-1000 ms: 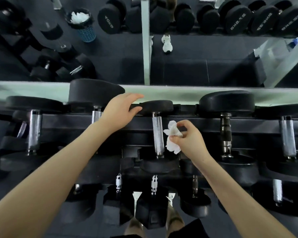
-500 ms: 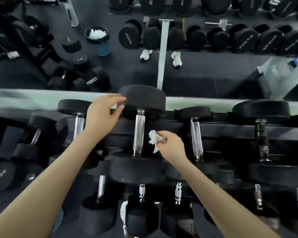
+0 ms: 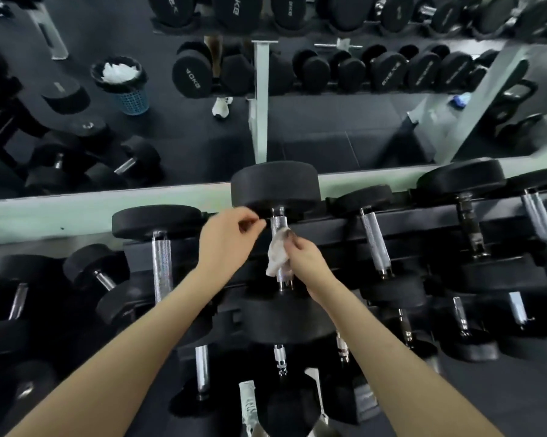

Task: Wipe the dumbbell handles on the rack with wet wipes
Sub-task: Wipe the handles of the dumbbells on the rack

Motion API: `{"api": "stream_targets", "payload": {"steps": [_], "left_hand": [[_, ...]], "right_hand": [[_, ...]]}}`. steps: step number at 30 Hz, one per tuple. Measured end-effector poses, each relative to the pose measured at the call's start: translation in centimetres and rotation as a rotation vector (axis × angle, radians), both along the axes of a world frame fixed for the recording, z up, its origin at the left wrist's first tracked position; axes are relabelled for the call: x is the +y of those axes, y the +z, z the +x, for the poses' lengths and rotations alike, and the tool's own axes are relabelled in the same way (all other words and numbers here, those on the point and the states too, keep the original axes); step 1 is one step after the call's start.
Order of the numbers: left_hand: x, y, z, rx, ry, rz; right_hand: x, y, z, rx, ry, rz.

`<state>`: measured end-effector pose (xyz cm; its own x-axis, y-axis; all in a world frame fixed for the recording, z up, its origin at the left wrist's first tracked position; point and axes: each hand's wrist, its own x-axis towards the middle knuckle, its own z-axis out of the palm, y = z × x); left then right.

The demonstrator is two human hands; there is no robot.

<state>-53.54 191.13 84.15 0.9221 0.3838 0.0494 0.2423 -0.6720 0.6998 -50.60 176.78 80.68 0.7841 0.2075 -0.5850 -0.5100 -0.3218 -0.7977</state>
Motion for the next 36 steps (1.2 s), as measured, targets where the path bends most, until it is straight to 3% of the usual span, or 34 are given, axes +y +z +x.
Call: {"api": "stream_targets", "payload": {"steps": [4,8,12,16,18,25,32,36], "left_hand": [[-1.6,-3.2,-1.0,0.286,-0.064,-0.257],[-3.0,-5.2,-0.5,0.368,0.107,-0.5],[-1.1,-5.5,0.7,0.269,0.242,-0.377],[-0.4,-5.3,1.2,0.276,0.219,-0.156],[-1.2,-5.1,0.7,0.224,0.244,-0.151],[-4.2,-4.7,0.2,0.202,0.298,-0.416],[-5.7,-5.2,2.8,0.153,0.527,-0.947],[-5.2,-5.1,4.8,0.133,0.635,-1.024]], "right_hand": [[-0.1,-1.8,0.2,-0.109,-0.049,-0.076],[-0.1,-2.0,0.6,-0.186,-0.087,-0.139],[-0.1,-2.6,1.3,-0.228,-0.06,-0.197],[0.3,-2.7,1.4,-0.247,-0.083,-0.203],[0.5,-2.6,1.4,-0.249,-0.091,-0.181],[1.1,-2.8,1.5,-0.246,-0.094,-0.121],[1.7,-3.6,3.2,-0.198,-0.183,-0.025],[2.4,-3.6,5.1,-0.259,-0.181,0.0]]}}
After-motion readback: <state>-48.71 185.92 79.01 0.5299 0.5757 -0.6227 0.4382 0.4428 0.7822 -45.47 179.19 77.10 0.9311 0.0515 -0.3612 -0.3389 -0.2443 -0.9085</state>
